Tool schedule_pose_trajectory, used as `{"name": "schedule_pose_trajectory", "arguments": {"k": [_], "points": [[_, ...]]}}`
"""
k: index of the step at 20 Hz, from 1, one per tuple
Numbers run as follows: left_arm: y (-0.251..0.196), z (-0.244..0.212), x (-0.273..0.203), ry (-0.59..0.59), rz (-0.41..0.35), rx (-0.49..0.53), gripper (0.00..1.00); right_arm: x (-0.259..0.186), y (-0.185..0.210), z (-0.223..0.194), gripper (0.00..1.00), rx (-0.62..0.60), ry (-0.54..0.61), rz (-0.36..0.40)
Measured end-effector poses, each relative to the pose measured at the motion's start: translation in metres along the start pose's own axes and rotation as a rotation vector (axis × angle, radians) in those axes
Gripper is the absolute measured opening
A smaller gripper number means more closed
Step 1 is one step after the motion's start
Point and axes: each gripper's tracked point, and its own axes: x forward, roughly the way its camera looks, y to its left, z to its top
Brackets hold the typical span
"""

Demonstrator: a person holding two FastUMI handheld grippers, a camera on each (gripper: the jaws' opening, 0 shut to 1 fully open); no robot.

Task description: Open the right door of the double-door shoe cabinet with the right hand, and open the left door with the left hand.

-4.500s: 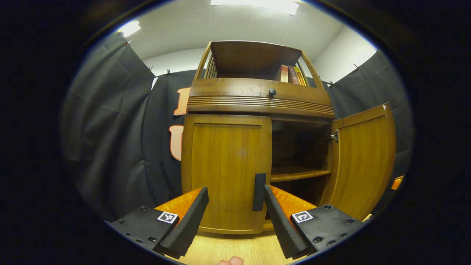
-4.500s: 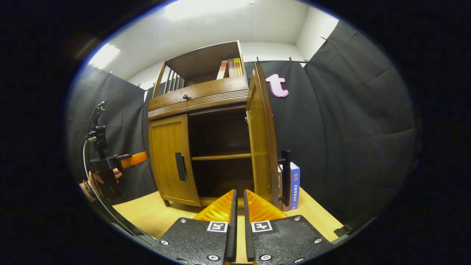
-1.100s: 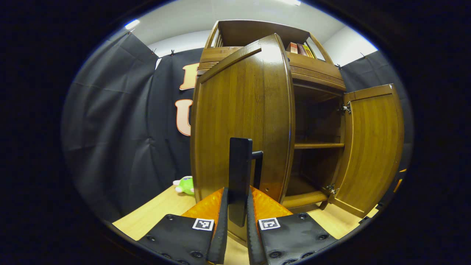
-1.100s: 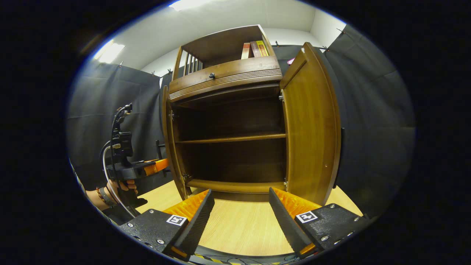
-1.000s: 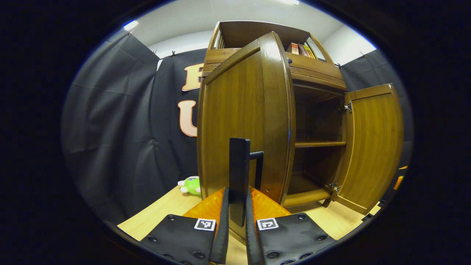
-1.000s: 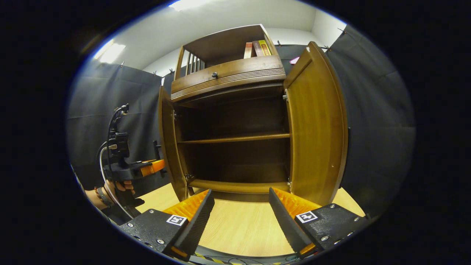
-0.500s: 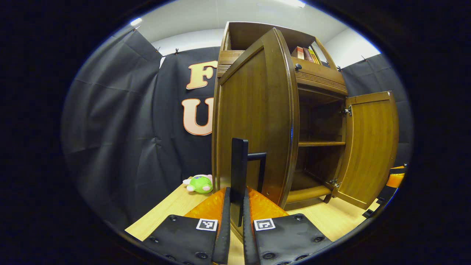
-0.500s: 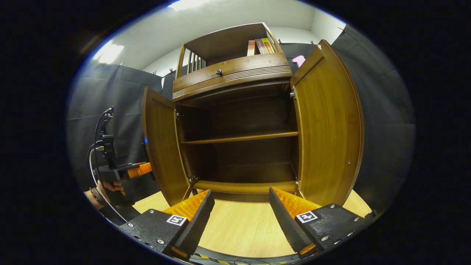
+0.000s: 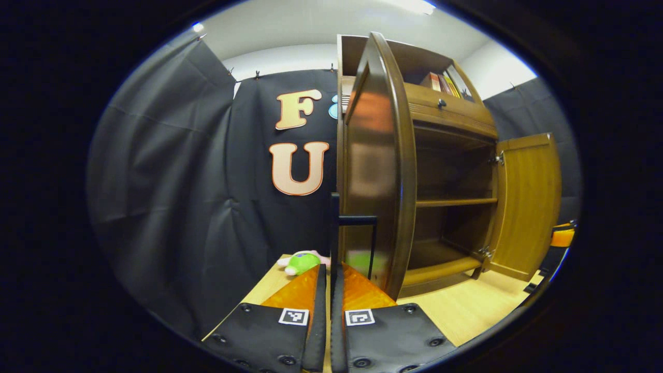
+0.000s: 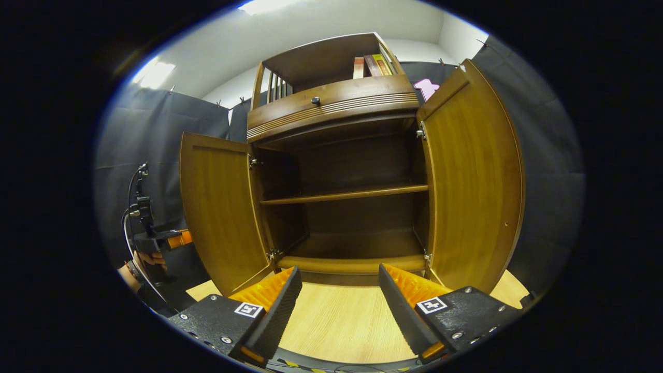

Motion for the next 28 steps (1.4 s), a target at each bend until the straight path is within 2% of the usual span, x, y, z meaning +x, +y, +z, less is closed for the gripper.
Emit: {"name": "schedule_pose_trajectory", "arguments": {"k": [5,8,9,10,13,14,18,20,24,26,27,28], "points": [[0.025,0.000,0.007,0.013,-0.101,0.067,0.12,0.010,0.014,0.001,0.92,-0.003,0.001,0.004],[0.037,0.001,0.007,0.015,-0.168,0.044,0.12,0.018,0.030,0.000,0.92,-0.005,-0.004,0.021],[0.037,0.002,0.005,0.016,-0.180,0.029,0.18,0.021,0.034,-0.001,0.92,-0.008,-0.002,0.023],[0.037,0.000,0.002,0.017,-0.193,0.023,0.18,0.024,0.041,0.001,0.92,-0.006,-0.001,0.031],[0.039,-0.008,-0.014,0.031,-0.189,0.048,0.19,0.033,0.056,0.010,0.92,-0.003,-0.029,0.050],[0.040,-0.012,-0.021,0.042,-0.182,0.057,0.19,0.037,0.058,0.009,1.00,-0.008,-0.030,0.055],[0.046,-0.020,-0.062,0.081,-0.110,0.077,0.18,0.052,0.064,0.007,1.00,-0.003,-0.016,0.073],[0.031,-0.010,-0.073,0.058,-0.102,0.070,0.17,0.053,0.062,0.005,1.00,-0.003,-0.007,0.086],[-0.028,0.015,-0.078,0.006,-0.129,0.088,0.17,0.051,0.055,0.008,1.00,0.010,0.001,0.100],[-0.069,0.026,-0.069,-0.020,-0.165,0.062,0.18,0.047,0.047,0.013,1.00,0.016,-0.007,0.101],[-0.095,0.028,-0.063,-0.022,-0.203,0.034,0.18,0.043,0.039,0.014,0.93,0.008,-0.011,0.087],[-0.113,0.025,-0.056,-0.015,-0.225,0.021,0.18,0.036,0.027,0.013,0.92,-0.005,-0.012,0.064]]}}
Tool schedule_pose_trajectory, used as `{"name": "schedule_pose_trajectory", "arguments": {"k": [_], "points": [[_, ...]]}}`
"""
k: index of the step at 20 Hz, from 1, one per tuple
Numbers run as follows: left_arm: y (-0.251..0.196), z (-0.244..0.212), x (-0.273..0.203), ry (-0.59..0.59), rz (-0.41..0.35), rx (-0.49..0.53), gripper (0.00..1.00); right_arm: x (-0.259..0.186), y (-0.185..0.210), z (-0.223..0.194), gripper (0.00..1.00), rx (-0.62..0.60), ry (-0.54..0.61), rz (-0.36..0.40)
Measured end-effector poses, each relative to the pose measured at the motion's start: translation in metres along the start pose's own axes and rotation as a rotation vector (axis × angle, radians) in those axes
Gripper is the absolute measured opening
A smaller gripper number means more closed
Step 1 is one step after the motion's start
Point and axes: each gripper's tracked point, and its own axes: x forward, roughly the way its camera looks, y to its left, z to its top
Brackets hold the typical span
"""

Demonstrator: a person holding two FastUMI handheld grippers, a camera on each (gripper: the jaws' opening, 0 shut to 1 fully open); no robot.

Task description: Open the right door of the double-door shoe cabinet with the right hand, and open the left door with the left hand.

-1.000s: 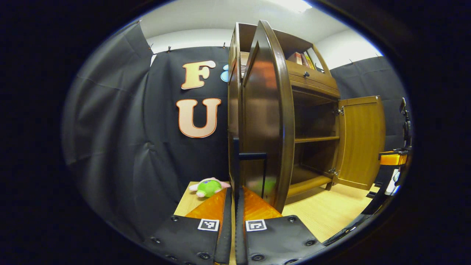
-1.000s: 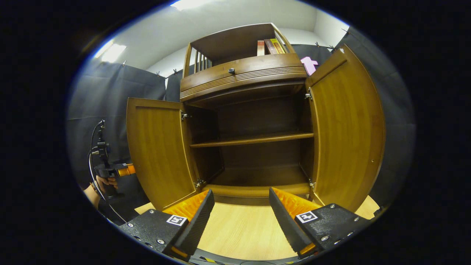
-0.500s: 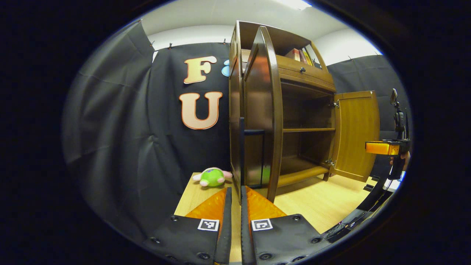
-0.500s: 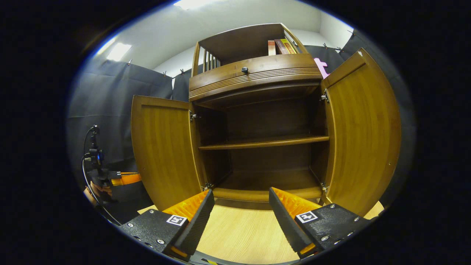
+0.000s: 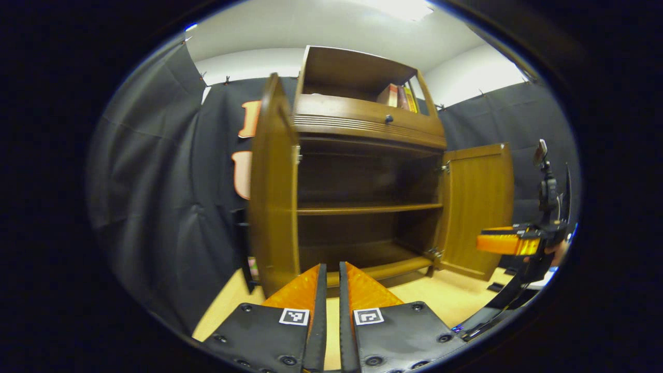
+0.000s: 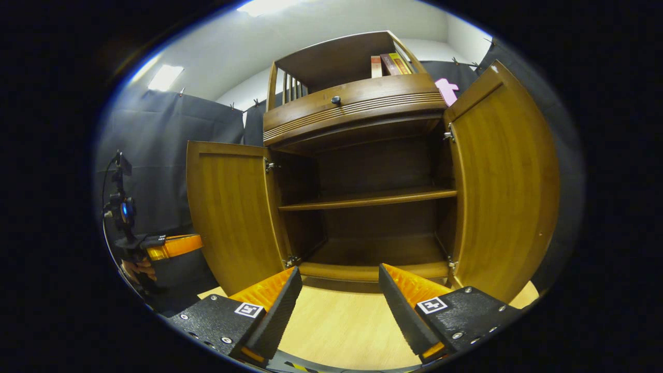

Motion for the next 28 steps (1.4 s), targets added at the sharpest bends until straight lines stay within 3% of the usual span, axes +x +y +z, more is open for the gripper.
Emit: {"name": "schedule_pose_trajectory", "arguments": {"k": [4,6,7,10,14,15,16,18,19,20,21,28], "points": [[-0.033,0.011,0.043,-0.043,0.039,0.020,0.19,-0.025,-0.034,0.000,0.92,-0.017,-0.003,-0.080],[-0.061,0.003,0.061,-0.033,0.039,-0.030,0.13,-0.035,-0.044,0.001,0.92,-0.010,-0.011,-0.100],[-0.072,0.000,0.068,-0.028,0.044,-0.037,0.18,-0.041,-0.051,-0.002,0.92,-0.013,-0.010,-0.114],[-0.092,-0.002,0.083,-0.046,0.081,-0.044,0.19,-0.058,-0.073,-0.007,0.92,-0.029,-0.002,-0.162],[-0.117,-0.014,0.090,-0.013,0.048,-0.056,0.67,-0.071,-0.090,-0.010,0.96,-0.037,0.005,-0.178],[-0.115,-0.015,0.091,-0.012,0.067,-0.037,0.85,-0.073,-0.093,-0.010,1.00,-0.039,0.007,-0.177],[-0.113,-0.015,0.091,-0.015,0.096,-0.023,0.88,-0.074,-0.095,-0.011,0.92,-0.044,0.009,-0.175],[-0.111,-0.011,0.087,-0.040,0.137,-0.009,0.94,-0.075,-0.098,-0.010,0.92,-0.055,0.012,-0.171],[-0.108,-0.006,0.085,-0.062,0.162,0.001,0.98,-0.075,-0.099,-0.010,1.00,-0.057,0.012,-0.167],[-0.104,-0.002,0.083,-0.087,0.188,0.006,0.96,-0.075,-0.098,-0.010,1.00,-0.055,0.009,-0.162],[-0.100,0.004,0.080,-0.109,0.207,0.007,0.96,-0.073,-0.098,-0.011,0.92,-0.050,0.008,-0.158],[-0.088,0.018,0.076,-0.143,0.267,0.051,0.99,-0.070,-0.097,-0.010,0.92,-0.040,-0.009,-0.148]]}}
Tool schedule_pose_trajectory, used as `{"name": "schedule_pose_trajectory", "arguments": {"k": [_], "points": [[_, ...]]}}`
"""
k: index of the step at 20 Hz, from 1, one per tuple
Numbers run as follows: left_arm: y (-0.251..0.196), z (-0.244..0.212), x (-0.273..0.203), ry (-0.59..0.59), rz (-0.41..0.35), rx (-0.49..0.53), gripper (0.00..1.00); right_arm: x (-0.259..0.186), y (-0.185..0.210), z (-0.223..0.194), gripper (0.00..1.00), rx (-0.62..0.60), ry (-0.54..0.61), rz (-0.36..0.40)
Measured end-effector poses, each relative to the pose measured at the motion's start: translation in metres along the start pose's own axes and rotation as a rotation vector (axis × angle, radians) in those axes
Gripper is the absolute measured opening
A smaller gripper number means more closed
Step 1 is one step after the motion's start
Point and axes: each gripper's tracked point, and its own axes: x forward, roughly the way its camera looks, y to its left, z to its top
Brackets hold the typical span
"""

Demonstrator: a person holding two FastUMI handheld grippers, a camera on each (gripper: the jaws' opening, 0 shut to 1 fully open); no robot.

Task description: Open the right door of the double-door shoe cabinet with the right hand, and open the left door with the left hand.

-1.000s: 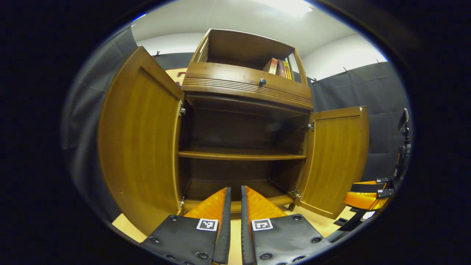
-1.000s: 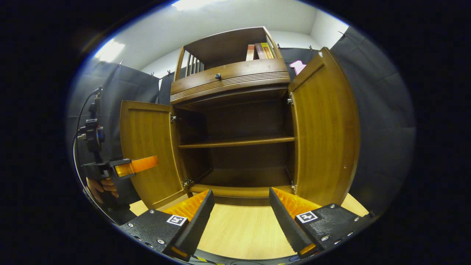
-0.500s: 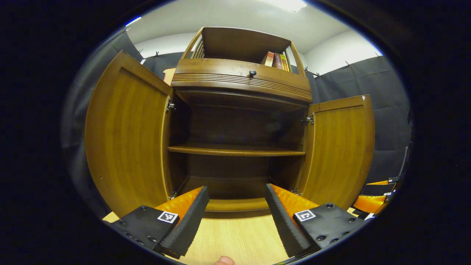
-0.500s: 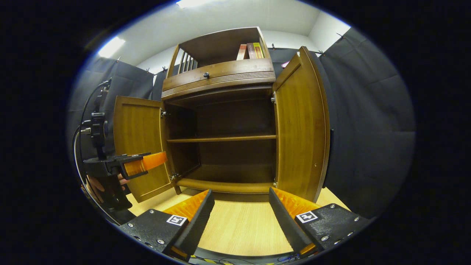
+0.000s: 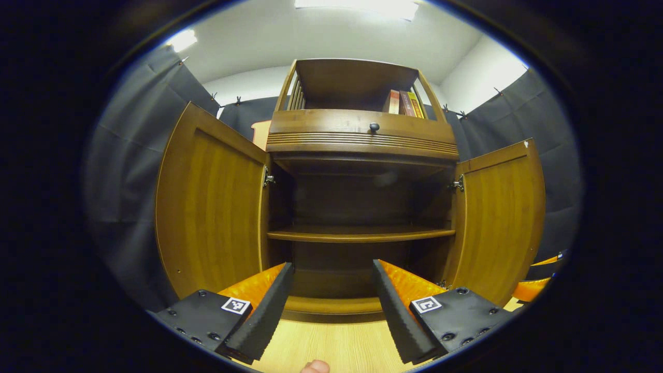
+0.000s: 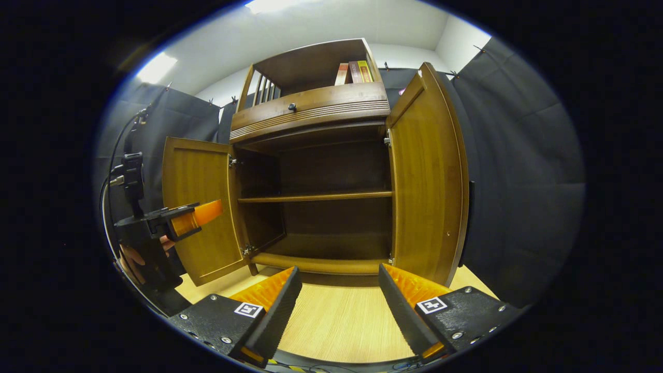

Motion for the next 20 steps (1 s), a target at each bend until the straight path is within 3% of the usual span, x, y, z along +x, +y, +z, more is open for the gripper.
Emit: {"name": "schedule_pose_trajectory", "arguments": {"k": [11,12,14,17,20], "points": [[0.021,0.003,-0.002,-0.002,0.081,0.004,0.96,-0.004,0.005,0.004,0.92,0.008,-0.027,-0.009],[0.020,0.003,-0.002,-0.001,0.080,0.001,0.96,-0.004,0.005,0.005,0.84,0.012,-0.027,-0.009],[0.018,0.005,-0.002,0.003,0.077,-0.015,0.96,-0.004,0.007,0.005,0.92,0.021,-0.030,-0.005],[0.018,0.009,-0.003,-0.003,0.075,-0.016,0.96,-0.004,0.008,0.006,0.92,0.018,-0.031,-0.002],[0.014,0.006,-0.003,0.001,0.060,-0.016,0.96,-0.005,0.008,0.005,1.00,0.016,-0.028,-0.002]]}}
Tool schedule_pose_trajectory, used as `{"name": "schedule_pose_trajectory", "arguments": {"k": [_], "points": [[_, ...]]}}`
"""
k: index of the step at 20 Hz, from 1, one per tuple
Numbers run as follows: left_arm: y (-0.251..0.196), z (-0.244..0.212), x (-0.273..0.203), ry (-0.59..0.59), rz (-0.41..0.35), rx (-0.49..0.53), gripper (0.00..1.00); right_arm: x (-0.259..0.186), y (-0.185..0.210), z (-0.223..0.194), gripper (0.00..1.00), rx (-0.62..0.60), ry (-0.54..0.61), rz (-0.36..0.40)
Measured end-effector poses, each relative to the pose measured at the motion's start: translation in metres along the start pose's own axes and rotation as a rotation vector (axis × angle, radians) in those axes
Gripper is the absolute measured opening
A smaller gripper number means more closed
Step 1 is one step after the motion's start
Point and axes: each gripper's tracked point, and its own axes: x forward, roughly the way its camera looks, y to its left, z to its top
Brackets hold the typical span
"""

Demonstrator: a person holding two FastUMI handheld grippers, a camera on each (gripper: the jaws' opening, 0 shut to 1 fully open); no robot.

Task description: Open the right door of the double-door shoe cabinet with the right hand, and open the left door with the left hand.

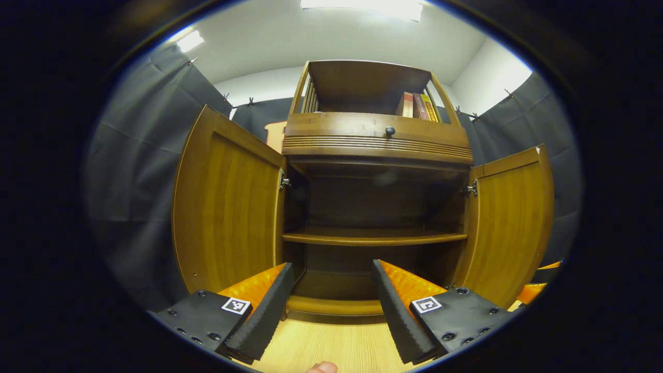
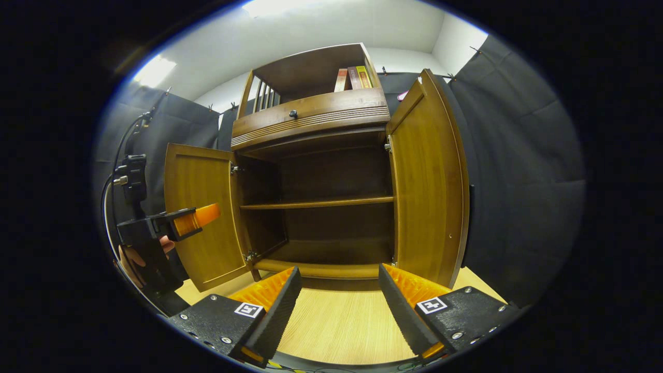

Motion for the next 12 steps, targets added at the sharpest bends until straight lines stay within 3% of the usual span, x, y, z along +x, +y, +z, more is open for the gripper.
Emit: {"name": "schedule_pose_trajectory", "arguments": {"k": [1,2,3,5,6,9,10,12], "points": [[0.0009,0.0002,-0.0006,0.001,0.001,0.000,0.96,0.0001,0.0001,-0.0005,0.92,0.002,0.002,0.001],[0.0016,-0.0011,0.0010,0.003,0.004,0.000,0.96,0.0007,-0.0003,-0.0003,0.92,0.003,0.002,0.000],[0.0016,-0.0016,0.0014,0.005,0.004,-0.001,0.96,0.0006,-0.0001,0.0001,1.00,0.003,0.001,-0.001],[0.0008,-0.0011,0.0012,0.004,0.003,-0.005,0.96,0.0008,-0.0009,0.0011,1.00,0.003,-0.001,-0.002],[0.0015,-0.0008,0.0017,0.001,0.004,-0.002,0.96,0.0016,-0.0011,0.0020,0.92,0.003,-0.003,-0.002],[0.0011,-0.0006,0.0022,-0.005,0.005,0.015,0.96,0.0027,-0.0013,0.0027,0.92,0.006,-0.004,-0.001],[0.0006,-0.0003,0.0033,-0.005,0.003,0.019,0.97,0.0038,-0.0014,0.0026,0.98,0.008,-0.004,0.000],[-0.0022,0.0000,0.0033,-0.008,-0.002,0.027,0.97,0.0042,-0.0023,0.0018,0.95,0.010,-0.003,-0.001]]}}
